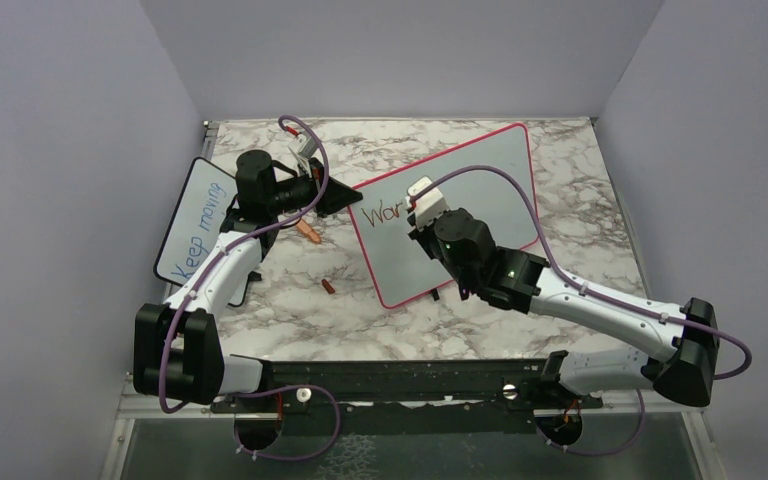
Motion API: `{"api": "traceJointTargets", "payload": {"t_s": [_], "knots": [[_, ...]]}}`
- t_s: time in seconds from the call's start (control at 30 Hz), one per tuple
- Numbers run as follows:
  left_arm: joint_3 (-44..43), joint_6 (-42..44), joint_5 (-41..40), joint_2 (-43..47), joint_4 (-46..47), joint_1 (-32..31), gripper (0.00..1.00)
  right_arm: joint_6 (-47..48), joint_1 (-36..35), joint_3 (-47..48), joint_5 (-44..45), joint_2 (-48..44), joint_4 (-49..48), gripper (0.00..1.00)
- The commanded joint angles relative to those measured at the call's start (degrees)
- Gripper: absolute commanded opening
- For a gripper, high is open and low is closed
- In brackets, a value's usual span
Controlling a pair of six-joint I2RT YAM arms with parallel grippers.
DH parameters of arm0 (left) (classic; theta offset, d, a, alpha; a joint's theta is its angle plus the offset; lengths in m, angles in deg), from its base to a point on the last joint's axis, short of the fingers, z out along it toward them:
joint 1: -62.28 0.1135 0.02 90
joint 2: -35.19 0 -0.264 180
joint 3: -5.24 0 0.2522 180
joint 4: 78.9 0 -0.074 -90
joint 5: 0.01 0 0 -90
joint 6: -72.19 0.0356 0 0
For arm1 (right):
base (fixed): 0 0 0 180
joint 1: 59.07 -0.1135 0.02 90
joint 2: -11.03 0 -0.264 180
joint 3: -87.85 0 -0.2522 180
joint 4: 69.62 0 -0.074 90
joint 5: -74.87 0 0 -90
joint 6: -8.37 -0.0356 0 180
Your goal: Write a sentence on the whiteboard
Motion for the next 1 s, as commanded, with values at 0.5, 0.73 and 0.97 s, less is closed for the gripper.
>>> {"api": "traceJointTargets", "payload": {"t_s": [0.5,0.73,0.97], "knots": [[-0.2,4.8,-0.4,-0.7,-2.2,-0.2,0.00,-0.4,0.2,-0.2,-1.3,1.2,-0.8,0.00],[-0.2,4.8,-0.3,-0.7,-2.2,-0.2,0.00,-0.5,0.2,-0.1,-1.4,2.0,-0.1,0.00],[-0.2,4.7,-0.3,-0.7,-2.2,-0.2,0.00,-2.1,0.2,-0.2,-2.4,1.4,3.6,0.00]]}}
